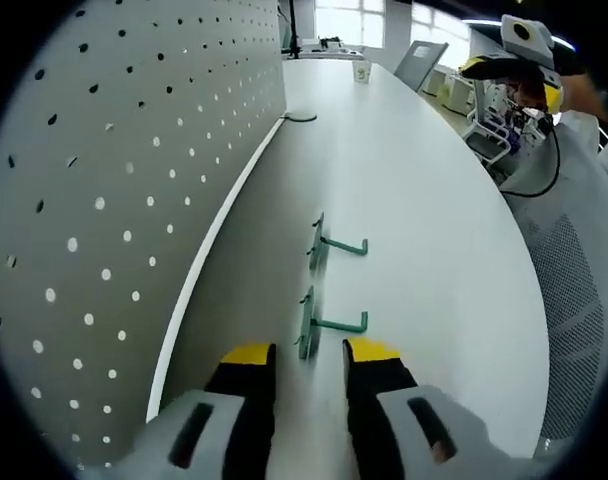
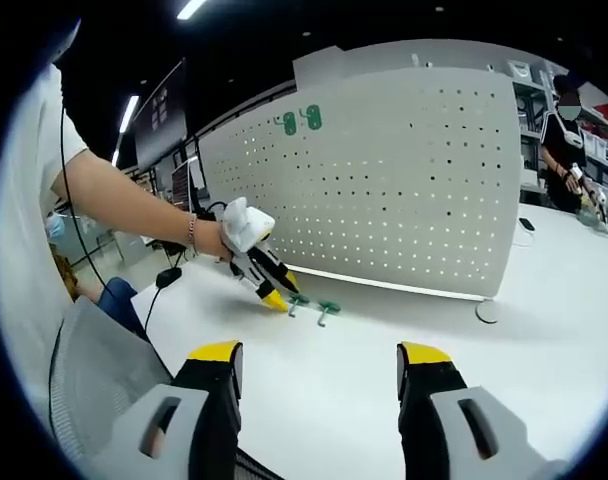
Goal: Insert the hook assembly into the mounting plate slot until the hook locks in place.
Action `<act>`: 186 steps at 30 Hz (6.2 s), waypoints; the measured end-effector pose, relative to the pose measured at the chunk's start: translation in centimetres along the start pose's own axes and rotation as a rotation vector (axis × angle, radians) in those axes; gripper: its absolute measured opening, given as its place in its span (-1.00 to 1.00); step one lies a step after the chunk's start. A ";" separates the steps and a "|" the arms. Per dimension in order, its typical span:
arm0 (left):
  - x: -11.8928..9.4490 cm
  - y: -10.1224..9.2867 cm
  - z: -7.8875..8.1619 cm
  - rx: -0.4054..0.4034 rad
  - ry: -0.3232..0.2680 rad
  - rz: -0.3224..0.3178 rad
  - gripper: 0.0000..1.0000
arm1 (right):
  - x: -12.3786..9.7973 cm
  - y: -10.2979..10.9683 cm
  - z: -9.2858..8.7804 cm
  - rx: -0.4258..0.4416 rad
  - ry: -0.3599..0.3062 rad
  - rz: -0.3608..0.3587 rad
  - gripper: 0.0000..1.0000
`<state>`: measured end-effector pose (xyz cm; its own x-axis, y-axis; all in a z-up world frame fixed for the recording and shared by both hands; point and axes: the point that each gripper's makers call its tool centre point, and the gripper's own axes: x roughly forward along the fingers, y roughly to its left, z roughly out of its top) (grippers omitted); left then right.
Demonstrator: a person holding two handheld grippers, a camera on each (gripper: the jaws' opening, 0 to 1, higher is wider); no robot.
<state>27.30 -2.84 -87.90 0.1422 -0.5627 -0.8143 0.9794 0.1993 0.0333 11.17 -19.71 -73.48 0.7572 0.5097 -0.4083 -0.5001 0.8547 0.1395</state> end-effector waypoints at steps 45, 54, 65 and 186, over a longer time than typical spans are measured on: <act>-1.4 0.7 4.0 -0.042 -0.187 0.049 -0.95 | -0.2 -0.4 -0.5 0.012 0.000 -0.018 0.18; -2.9 0.5 5.1 -0.035 -0.267 0.075 -0.95 | -0.2 -0.3 -0.4 0.023 -0.013 -0.017 0.20; -5.4 0.4 6.7 -0.039 -0.368 0.129 -0.95 | 0.1 0.0 0.1 0.034 -0.035 -0.009 0.25; -26.0 -6.5 11.3 -0.279 -1.052 0.419 -0.95 | -1.1 7.2 12.1 0.073 -0.500 0.216 0.22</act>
<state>18.90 1.44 -60.45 0.6240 -0.7727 0.1163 0.7807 0.6230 -0.0497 11.82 -12.90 -61.08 0.7566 0.6441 0.1129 -0.6497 0.7207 0.2419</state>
